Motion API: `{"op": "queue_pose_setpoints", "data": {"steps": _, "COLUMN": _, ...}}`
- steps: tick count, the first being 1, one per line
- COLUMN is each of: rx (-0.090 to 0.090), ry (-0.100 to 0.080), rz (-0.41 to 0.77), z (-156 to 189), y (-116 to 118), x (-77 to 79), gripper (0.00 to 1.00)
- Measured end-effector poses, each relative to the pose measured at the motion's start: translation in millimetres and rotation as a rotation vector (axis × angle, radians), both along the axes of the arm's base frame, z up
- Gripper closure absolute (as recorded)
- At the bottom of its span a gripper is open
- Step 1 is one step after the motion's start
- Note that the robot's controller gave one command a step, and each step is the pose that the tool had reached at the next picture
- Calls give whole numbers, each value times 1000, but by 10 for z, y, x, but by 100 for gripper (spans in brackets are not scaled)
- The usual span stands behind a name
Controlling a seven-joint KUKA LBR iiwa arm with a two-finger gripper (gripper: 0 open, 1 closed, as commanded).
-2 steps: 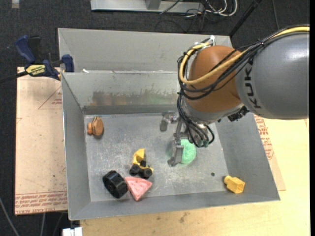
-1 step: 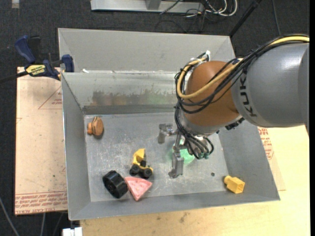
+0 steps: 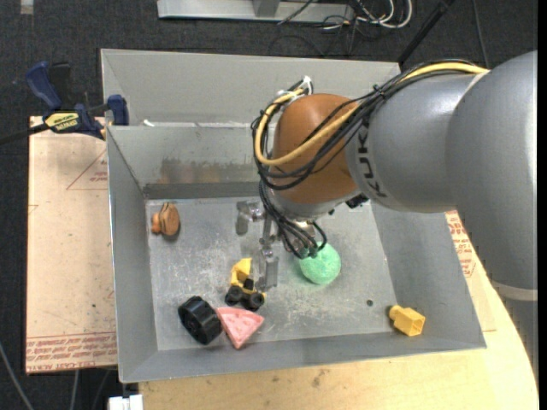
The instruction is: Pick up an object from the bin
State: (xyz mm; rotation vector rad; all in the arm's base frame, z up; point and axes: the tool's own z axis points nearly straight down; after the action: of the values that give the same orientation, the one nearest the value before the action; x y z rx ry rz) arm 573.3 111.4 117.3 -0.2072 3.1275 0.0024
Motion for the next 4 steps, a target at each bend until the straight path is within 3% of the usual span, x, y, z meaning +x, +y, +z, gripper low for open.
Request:
{"op": "queue_pose_setpoints", "data": {"steps": 1, "rx": 1, "ry": 3, "rz": -11, "z": -211, "y": 156, "x": -242, "gripper": 0}}
{"op": "queue_pose_setpoints", "data": {"steps": 2, "rx": 4, "ry": 5, "rz": -14, "z": -356, "y": -94, "x": -535, "gripper": 0}}
{"op": "queue_pose_setpoints", "data": {"steps": 3, "rx": 4, "ry": 8, "rz": -72, "z": -442, "y": -244, "x": -546, "gripper": 0}}
{"op": "queue_pose_setpoints", "data": {"steps": 4, "rx": 1, "ry": -1, "rz": -49, "z": -442, "y": -365, "x": -603, "gripper": 100}}
